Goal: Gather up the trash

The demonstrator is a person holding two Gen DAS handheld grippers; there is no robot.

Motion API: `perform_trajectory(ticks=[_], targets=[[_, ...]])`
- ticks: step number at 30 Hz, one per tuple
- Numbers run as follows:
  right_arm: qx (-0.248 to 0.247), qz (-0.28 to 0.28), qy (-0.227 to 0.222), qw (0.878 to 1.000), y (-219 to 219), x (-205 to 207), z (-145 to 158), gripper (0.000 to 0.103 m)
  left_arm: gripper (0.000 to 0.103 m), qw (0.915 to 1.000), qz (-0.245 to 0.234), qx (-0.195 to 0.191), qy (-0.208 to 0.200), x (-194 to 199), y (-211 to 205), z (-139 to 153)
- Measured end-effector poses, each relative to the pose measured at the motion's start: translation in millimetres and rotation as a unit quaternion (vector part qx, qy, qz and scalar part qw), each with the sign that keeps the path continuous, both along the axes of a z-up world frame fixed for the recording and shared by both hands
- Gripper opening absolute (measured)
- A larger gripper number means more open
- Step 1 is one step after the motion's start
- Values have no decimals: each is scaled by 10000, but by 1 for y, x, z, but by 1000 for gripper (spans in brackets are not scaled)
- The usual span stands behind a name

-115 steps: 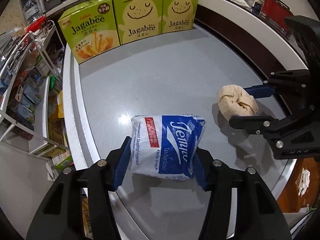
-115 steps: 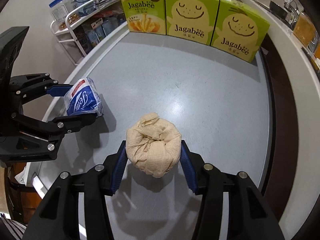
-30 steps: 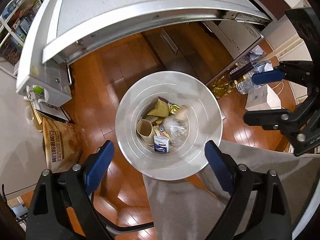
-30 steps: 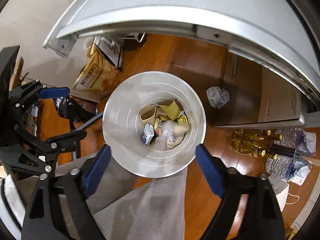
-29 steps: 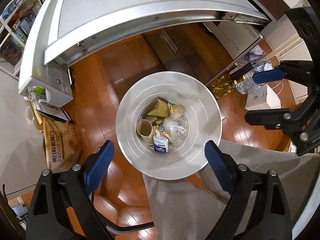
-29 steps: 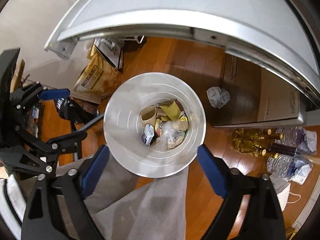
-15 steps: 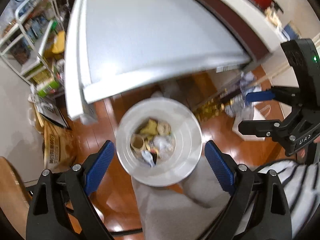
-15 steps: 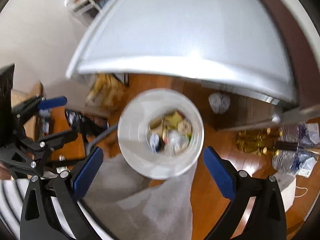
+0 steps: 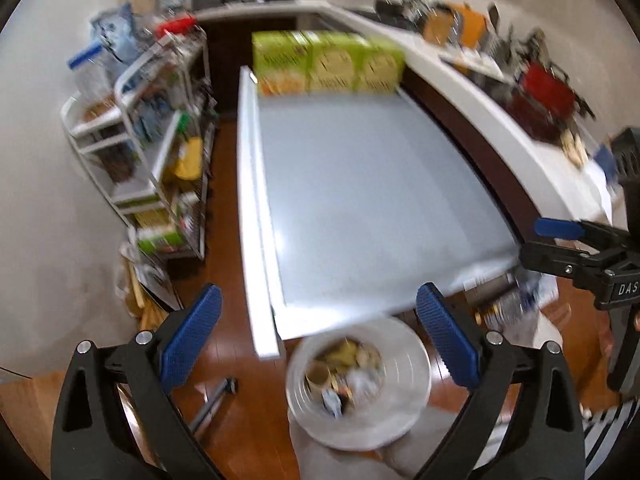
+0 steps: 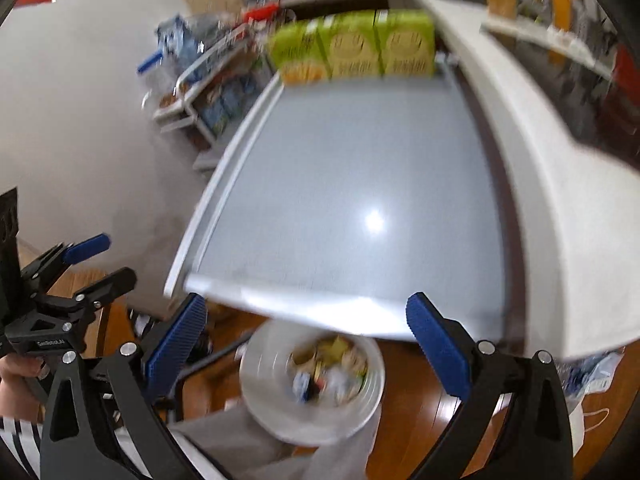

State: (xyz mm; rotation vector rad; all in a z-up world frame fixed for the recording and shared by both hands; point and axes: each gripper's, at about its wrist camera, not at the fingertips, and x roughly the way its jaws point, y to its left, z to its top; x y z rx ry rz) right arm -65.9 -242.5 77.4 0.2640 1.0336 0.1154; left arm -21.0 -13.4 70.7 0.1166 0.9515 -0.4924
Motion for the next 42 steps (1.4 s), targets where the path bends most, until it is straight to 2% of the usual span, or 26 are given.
perform_trajectory(ticks=[6,13,16,21,27,42], targets=[[-630,-257,-943,9932,-3,14,28,98,99,9963,609,-200,-576,21,10,27],[-734,-576,-1627,9823,-8,23,49,98,99,9872,1185,-109,-1064,33,19,34],[-731,-740,-1678,9803,-14,28,50,98,99,9861,1265,-158,-1066,37,21,33],[-705,-943,-1614,9798,-25,33,45,98,99,9848,1324,-34,-1120,40,18,31],[-802,-912,-1617,9793,-24,35,44,98,99,9834,1396,100,-1158,44,14,26],[-895,-994,-1642,9773,-25,48,46,98,101,9825,1424,90,-1201,61,8,26]])
